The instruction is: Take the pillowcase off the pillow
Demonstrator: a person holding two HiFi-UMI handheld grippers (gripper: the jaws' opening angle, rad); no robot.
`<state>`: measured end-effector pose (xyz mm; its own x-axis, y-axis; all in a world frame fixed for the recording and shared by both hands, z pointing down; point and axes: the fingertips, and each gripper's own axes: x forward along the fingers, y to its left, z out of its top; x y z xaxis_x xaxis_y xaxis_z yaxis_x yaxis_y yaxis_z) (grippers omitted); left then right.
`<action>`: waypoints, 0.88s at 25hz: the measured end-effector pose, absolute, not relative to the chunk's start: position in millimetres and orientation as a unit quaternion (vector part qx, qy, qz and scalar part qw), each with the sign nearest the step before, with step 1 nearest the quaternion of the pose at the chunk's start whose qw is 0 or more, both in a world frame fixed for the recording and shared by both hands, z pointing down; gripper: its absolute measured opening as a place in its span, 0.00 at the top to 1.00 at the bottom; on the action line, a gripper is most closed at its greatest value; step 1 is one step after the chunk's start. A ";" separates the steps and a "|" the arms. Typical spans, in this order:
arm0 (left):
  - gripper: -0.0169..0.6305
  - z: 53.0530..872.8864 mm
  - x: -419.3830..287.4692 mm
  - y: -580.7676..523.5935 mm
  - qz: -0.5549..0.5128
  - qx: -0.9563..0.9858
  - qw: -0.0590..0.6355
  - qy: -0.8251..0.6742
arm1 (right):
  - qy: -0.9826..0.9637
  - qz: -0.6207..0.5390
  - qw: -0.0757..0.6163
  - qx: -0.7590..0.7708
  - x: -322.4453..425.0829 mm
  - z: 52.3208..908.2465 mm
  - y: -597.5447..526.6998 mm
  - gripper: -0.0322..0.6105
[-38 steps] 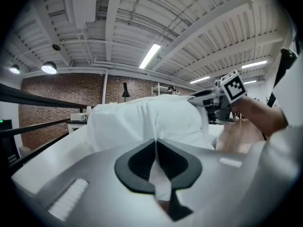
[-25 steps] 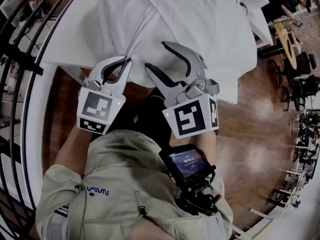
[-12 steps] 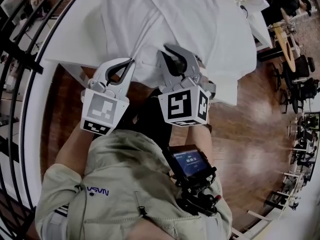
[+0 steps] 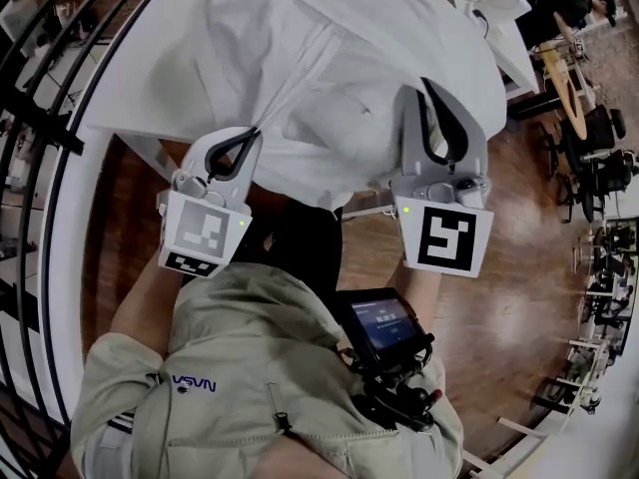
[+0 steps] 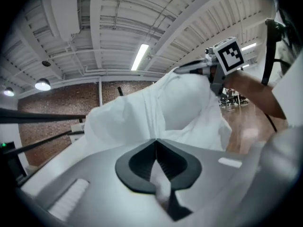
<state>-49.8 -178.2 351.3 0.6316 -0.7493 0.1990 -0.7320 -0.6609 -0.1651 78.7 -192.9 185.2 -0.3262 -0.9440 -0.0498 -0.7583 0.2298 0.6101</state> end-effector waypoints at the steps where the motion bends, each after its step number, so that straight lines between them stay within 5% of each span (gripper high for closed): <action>1: 0.96 362.6 -54.0 -178.9 -0.127 -0.904 0.012 0.408 | -0.760 -0.274 0.158 0.569 94.0 177.7 -193.6 0.92; 7: 0.96 380.1 -50.7 -206.2 -0.157 -0.889 0.002 0.430 | -0.792 -0.269 0.124 0.534 104.0 172.8 -188.2 0.92; 12: 0.96 391.5 -43.0 -210.1 -0.197 -0.880 -0.014 0.432 | -0.871 -0.205 0.185 0.407 74.6 225.8 -171.9 0.90; 19: 0.92 371.0 -58.4 -195.9 -0.190 -0.877 0.013 0.440 | -0.879 -0.221 0.201 0.372 47.5 224.0 -157.4 0.66; 22: 0.91 347.2 -81.8 -198.7 -0.166 -0.870 0.025 0.464 | -0.883 -0.235 0.175 0.366 38.3 202.2 -148.3 0.63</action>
<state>-81.8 -198.7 347.2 0.5151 -0.8150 0.2654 -0.7984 -0.5689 -0.1971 38.3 -148.3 202.2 -0.6711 -0.7285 0.1377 -0.5643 0.6223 0.5425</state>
